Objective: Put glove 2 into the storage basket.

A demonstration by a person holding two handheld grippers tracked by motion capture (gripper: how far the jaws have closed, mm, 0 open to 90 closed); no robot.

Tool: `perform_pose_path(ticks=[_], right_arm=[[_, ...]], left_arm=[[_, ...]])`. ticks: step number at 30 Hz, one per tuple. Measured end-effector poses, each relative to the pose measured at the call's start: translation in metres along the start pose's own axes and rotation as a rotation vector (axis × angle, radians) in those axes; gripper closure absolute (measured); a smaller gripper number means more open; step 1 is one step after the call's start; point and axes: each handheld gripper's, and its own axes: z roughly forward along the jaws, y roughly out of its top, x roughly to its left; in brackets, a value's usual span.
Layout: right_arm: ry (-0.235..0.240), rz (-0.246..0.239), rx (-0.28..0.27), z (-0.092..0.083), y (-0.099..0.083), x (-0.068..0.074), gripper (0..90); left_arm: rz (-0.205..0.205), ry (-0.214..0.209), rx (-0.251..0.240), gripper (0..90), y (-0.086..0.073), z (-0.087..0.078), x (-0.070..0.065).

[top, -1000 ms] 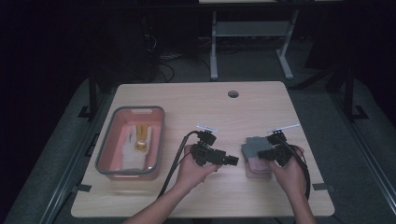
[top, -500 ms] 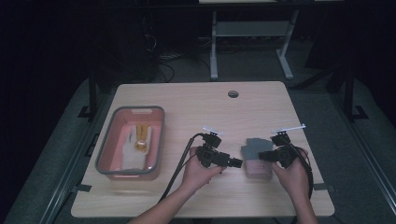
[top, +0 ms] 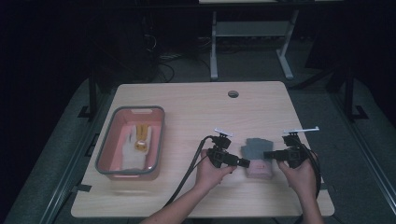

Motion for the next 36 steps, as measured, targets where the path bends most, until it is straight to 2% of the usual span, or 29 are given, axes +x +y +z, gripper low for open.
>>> perform_pose_path(ticks=[5,7,12,20,28,30,36], right_arm=[[0.022,0.027,0.001,0.001,-0.002,-0.008,55.7],[0.056,0.047,0.001,0.001,-0.005,-0.014,55.4],[0.078,0.064,0.007,0.003,-0.007,-0.018,55.0],[0.1,0.093,0.018,0.008,-0.01,-0.026,54.7],[0.133,0.13,0.031,0.014,-0.014,-0.033,52.4],[0.152,0.155,0.033,0.015,-0.015,-0.036,52.2],[0.189,0.184,0.03,0.017,-0.017,-0.04,53.7]], left_arm=[[-0.012,-0.001,0.011,39.6,0.0,0.01,0.0],[-0.014,0.002,0.012,40.1,0.0,0.013,-0.001],[-0.032,-0.004,0.015,40.2,-0.001,0.022,-0.001],[-0.035,0.003,0.033,40.7,-0.003,0.033,-0.002],[-0.033,0.01,0.038,41.5,-0.004,0.037,-0.003],[-0.03,0.012,0.04,42.0,-0.004,0.037,-0.003],[-0.028,0.014,0.038,43.3,-0.004,0.038,-0.003]])
